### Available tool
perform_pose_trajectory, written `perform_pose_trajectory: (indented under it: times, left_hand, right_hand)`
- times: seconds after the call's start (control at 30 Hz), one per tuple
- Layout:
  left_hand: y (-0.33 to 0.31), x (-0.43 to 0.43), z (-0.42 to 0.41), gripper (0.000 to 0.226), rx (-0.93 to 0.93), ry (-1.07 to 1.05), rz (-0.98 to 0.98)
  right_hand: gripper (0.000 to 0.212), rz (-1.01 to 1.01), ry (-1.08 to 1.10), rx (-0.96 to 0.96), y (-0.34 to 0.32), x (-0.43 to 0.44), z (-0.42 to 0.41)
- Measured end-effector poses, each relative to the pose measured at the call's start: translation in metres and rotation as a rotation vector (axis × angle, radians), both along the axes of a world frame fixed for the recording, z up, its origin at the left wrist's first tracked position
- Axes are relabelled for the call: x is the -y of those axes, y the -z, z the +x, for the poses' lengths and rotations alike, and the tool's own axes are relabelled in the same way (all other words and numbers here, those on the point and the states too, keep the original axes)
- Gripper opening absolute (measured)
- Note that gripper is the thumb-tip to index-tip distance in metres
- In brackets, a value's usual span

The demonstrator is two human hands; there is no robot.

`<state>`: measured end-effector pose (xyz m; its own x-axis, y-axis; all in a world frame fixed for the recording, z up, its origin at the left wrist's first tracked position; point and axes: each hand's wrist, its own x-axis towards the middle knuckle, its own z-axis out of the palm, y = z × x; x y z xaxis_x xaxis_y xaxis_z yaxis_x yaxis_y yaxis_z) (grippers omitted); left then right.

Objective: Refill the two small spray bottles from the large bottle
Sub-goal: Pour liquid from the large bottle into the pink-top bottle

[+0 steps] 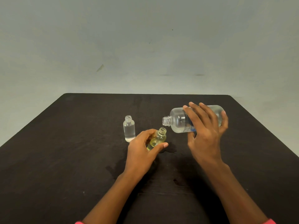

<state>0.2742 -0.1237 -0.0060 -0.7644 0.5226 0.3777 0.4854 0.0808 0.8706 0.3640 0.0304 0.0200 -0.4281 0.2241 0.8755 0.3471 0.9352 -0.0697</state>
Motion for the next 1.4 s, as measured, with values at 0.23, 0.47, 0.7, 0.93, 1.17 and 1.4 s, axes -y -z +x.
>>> perform_pose_trajectory:
  times: [0.23, 0.47, 0.7, 0.93, 1.17, 1.4]
  left_hand:
    - [-0.0002, -0.0003, -0.0004, 0.033, -0.015, -0.006, 0.0]
    - [0.0008, 0.0003, -0.0006, 0.032, -0.021, -0.001, -0.003]
    - [0.0009, 0.0007, -0.0002, 0.033, -0.021, 0.0, -0.008]
    - [0.0001, -0.0002, 0.0004, 0.033, -0.009, -0.003, -0.013]
    - [0.0009, -0.0007, 0.0003, 0.032, -0.005, -0.002, -0.018]
    - [0.0016, -0.0003, 0.0006, 0.035, -0.004, -0.004, -0.024]
  right_hand:
    - [0.085, -0.001, 0.0, 0.0, -0.0002, 0.0006, 0.0]
    - [0.086, -0.001, 0.003, 0.005, -0.0002, 0.0009, 0.0006]
    - [0.086, 0.002, 0.0, 0.006, 0.0001, 0.0008, 0.0009]
    - [0.085, -0.003, -0.004, 0.0, -0.0007, 0.0007, 0.0005]
    - [0.084, -0.003, -0.006, 0.004, -0.0008, 0.0008, 0.0002]
    - [0.084, -0.005, -0.008, 0.008, -0.0004, 0.0005, 0.0003]
